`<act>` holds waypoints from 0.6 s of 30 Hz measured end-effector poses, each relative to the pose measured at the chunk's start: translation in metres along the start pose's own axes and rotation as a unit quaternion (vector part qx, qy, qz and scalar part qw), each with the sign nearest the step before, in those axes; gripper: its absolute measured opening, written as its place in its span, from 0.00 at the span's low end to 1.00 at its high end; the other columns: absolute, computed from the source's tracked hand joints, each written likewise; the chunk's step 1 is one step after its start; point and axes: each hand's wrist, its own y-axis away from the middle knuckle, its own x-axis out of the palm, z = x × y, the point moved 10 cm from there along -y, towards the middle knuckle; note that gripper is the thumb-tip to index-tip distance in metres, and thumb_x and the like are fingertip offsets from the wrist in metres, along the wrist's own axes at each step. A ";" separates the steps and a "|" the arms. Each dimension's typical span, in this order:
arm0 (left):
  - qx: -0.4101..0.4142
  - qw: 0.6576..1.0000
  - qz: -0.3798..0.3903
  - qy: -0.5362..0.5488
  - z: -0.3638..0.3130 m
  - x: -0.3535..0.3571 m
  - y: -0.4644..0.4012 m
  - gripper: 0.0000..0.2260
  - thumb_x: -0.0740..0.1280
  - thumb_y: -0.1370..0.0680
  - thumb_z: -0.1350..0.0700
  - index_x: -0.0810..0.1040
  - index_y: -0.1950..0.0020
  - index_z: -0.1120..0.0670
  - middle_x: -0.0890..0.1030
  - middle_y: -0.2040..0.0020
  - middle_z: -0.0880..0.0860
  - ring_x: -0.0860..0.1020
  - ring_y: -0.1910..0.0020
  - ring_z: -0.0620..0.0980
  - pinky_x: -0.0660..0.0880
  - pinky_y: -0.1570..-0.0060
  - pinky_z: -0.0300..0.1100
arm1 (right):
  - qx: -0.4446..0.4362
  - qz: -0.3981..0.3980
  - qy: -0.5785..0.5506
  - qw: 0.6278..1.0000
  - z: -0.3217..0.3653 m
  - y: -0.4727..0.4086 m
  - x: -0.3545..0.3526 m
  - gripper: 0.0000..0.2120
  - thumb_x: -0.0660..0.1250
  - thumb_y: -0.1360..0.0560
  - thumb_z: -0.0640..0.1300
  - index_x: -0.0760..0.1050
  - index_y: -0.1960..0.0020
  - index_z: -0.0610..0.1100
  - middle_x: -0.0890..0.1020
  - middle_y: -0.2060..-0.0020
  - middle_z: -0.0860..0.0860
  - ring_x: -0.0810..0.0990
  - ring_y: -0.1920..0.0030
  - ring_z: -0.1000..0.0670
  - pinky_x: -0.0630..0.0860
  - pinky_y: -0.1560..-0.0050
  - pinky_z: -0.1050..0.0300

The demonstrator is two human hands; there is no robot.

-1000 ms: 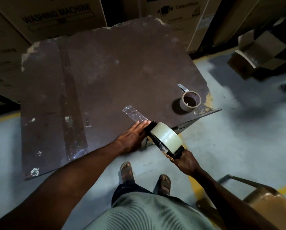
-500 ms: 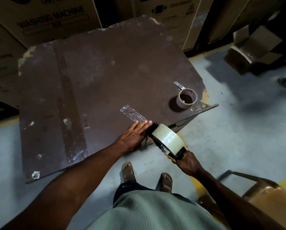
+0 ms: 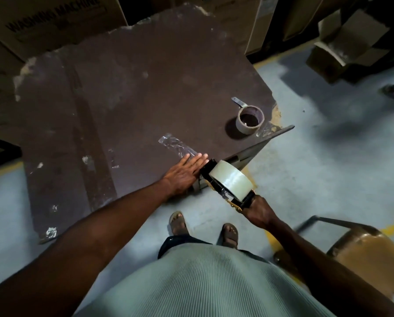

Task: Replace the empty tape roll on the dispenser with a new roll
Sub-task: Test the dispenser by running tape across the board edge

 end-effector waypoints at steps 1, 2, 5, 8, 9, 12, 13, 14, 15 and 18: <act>-0.002 1.000 0.003 -0.005 0.000 0.000 0.000 0.30 0.43 0.25 0.60 0.37 0.23 0.59 0.40 0.19 0.59 0.42 0.20 0.58 0.44 0.22 0.57 | -0.001 0.002 0.002 1.000 -0.001 -0.001 0.001 0.16 0.73 0.26 0.46 0.82 0.40 0.43 0.85 0.45 0.43 0.84 0.48 0.43 0.75 0.58 0.60; -0.003 1.000 0.006 -0.007 0.000 -0.001 -0.001 0.30 0.45 0.24 0.61 0.36 0.23 0.58 0.40 0.19 0.59 0.41 0.20 0.57 0.45 0.22 0.57 | -0.007 0.002 0.003 1.000 -0.001 -0.002 0.002 0.17 0.73 0.26 0.47 0.81 0.39 0.43 0.85 0.44 0.44 0.83 0.47 0.44 0.73 0.60 0.66; -0.008 1.000 0.023 0.007 0.001 -0.003 -0.002 0.34 0.54 0.22 0.62 0.34 0.24 0.58 0.38 0.19 0.57 0.40 0.20 0.56 0.45 0.22 0.56 | -0.014 0.017 -0.005 1.000 0.002 -0.003 0.002 0.19 0.73 0.25 0.46 0.80 0.36 0.43 0.84 0.43 0.47 0.83 0.46 0.46 0.70 0.61 0.73; -0.007 0.999 0.031 0.022 0.001 -0.003 -0.001 0.36 0.57 0.23 0.62 0.37 0.23 0.58 0.38 0.19 0.57 0.39 0.20 0.56 0.45 0.22 0.56 | 0.000 0.033 -0.035 0.999 0.002 -0.005 0.002 0.15 0.71 0.26 0.42 0.79 0.39 0.47 0.82 0.58 0.57 0.79 0.64 0.56 0.69 0.69 0.71; -0.006 0.999 0.033 0.025 0.000 -0.003 0.000 0.35 0.57 0.22 0.62 0.40 0.21 0.59 0.38 0.19 0.57 0.39 0.20 0.56 0.45 0.22 0.57 | 0.004 0.034 -0.038 0.999 0.001 -0.005 0.002 0.14 0.70 0.26 0.41 0.79 0.40 0.49 0.80 0.63 0.58 0.75 0.69 0.60 0.67 0.73 0.71; -0.002 0.998 0.041 0.037 0.000 -0.004 0.000 0.31 0.57 0.21 0.62 0.49 0.20 0.60 0.38 0.19 0.57 0.39 0.20 0.56 0.44 0.22 0.57 | 0.006 0.024 -0.038 0.999 0.010 -0.008 0.001 0.16 0.70 0.25 0.43 0.78 0.38 0.48 0.83 0.55 0.53 0.75 0.67 0.58 0.67 0.74 0.73; -0.004 0.998 0.037 0.043 0.001 -0.005 0.000 0.31 0.58 0.22 0.61 0.50 0.20 0.59 0.38 0.19 0.57 0.39 0.20 0.56 0.44 0.22 0.56 | 0.004 0.027 -0.029 0.999 0.013 -0.007 0.000 0.17 0.70 0.25 0.43 0.78 0.36 0.48 0.83 0.51 0.51 0.77 0.64 0.55 0.68 0.73 0.73; -0.005 0.998 0.033 0.046 0.002 -0.005 0.000 0.33 0.60 0.23 0.61 0.49 0.20 0.58 0.38 0.19 0.57 0.39 0.20 0.56 0.43 0.22 0.56 | 0.007 0.031 -0.019 0.999 0.010 -0.006 0.001 0.17 0.70 0.24 0.44 0.77 0.36 0.48 0.83 0.51 0.50 0.77 0.63 0.54 0.68 0.73 0.74; -0.008 0.998 0.032 0.047 0.003 -0.005 -0.001 0.37 0.61 0.24 0.60 0.45 0.20 0.57 0.39 0.19 0.57 0.40 0.20 0.55 0.43 0.22 0.55 | 0.014 0.038 -0.005 0.999 0.003 0.001 0.000 0.15 0.69 0.23 0.45 0.78 0.36 0.47 0.83 0.53 0.49 0.79 0.63 0.53 0.68 0.73 0.73; -0.010 0.998 0.028 0.059 0.002 0.004 -0.002 0.45 0.64 0.28 0.60 0.37 0.20 0.56 0.38 0.19 0.56 0.40 0.20 0.55 0.40 0.22 0.54 | 0.067 0.067 0.089 0.992 -0.057 0.041 0.012 0.21 0.63 0.23 0.56 0.81 0.38 0.45 0.85 0.45 0.44 0.84 0.47 0.43 0.75 0.57 0.63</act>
